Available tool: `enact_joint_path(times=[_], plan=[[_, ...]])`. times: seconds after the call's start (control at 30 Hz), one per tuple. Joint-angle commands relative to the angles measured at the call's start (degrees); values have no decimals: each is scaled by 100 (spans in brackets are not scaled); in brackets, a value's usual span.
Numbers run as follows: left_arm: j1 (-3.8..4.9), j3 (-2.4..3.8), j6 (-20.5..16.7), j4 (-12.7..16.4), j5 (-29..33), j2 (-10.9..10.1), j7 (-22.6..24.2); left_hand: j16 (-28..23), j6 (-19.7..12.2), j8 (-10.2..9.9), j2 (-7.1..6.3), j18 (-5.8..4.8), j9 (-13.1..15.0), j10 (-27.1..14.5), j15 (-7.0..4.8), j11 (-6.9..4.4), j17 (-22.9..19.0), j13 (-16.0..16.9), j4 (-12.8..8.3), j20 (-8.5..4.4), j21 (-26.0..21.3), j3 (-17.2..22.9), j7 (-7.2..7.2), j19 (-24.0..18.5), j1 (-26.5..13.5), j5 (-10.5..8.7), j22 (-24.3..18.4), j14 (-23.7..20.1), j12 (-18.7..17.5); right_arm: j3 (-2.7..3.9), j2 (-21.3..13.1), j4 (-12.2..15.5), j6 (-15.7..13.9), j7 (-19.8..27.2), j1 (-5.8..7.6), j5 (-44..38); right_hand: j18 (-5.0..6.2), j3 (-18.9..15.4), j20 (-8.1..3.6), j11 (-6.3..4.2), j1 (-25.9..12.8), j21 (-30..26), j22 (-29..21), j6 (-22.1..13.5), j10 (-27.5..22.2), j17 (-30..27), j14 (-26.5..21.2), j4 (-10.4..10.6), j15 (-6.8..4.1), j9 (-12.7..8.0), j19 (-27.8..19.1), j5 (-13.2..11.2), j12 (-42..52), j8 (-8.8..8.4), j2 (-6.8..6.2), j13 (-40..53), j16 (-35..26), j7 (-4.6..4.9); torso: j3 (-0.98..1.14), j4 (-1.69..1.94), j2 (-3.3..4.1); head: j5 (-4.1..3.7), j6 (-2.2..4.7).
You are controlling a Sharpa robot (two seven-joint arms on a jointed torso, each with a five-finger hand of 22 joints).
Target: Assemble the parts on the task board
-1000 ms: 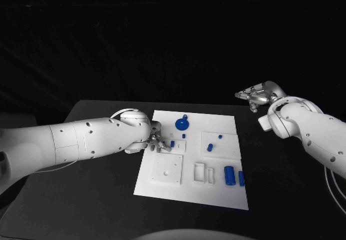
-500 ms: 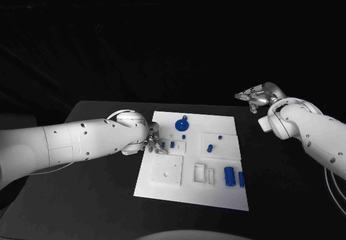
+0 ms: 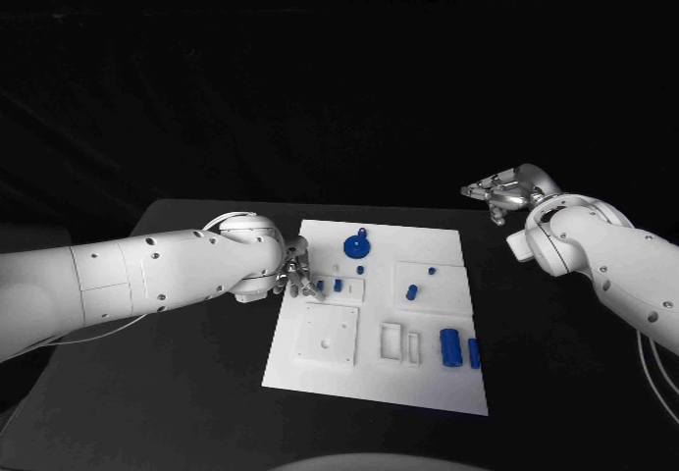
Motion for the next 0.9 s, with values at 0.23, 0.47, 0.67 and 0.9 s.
enact_joint_path(times=[0.23, 0.47, 0.67, 0.9], plan=[[107, 257, -182, 148, 694, -194, 65, -196, -353, 132, 146, -127, -296, 58, 38, 91, -158, -33, -142, 11, -243, -29, 95, -42, 89, -6, -48, -197, -282, 0, -15, 1, 65, 57, -17, 13, 102, -13, 37, 1, -60, -6, 392, -41, -28, -10, -22, 23, -11, -7, 215, 19, -17, -6, -12, -2, -38, -9, 3, 2, -2, -4, 15], [253, 322, -177, 130, 1013, -276, 85, -261, -500, 354, 342, -109, -565, 51, 69, 94, -354, -36, -183, 53, -465, 103, 108, 25, 123, 178, -96, -192, -447, 0, -26, 0, 64, 57, -23, 18, 102, -13, 37, 1, -60, -6, 392, -41, -28, -10, -22, 23, -11, -7, 215, 19, -17, -6, -12, -2, -38, -9, 5, 2, -3, 13, 32], [293, 329, -93, 57, 1092, -250, 79, -162, -622, 346, 397, -91, -1015, 106, 70, 98, -426, 18, -93, 53, -546, 189, 159, 131, 65, 245, 6, -150, -434, 0, -31, 1, 64, 52, -25, 19, 102, -13, 37, 1, -60, -6, 392, -41, -28, -10, -22, 23, -11, -7, 215, 19, -17, -6, -12, -2, -38, -9, 4, 3, -3, 21, 33], [307, 279, 53, -100, 1097, -133, 63, -35, -732, 324, 476, -73, -1367, 146, 63, 97, -419, 84, -95, 46, -537, 258, 199, 203, 54, 764, 104, -111, -365, 0, -28, 2, 66, 48, -25, 19, 102, -13, 37, 1, -60, -6, 392, -41, -28, -10, -22, 23, -11, -7, 215, 19, -17, -6, -12, -2, -38, -9, 5, 1, -1, 55, 40]])
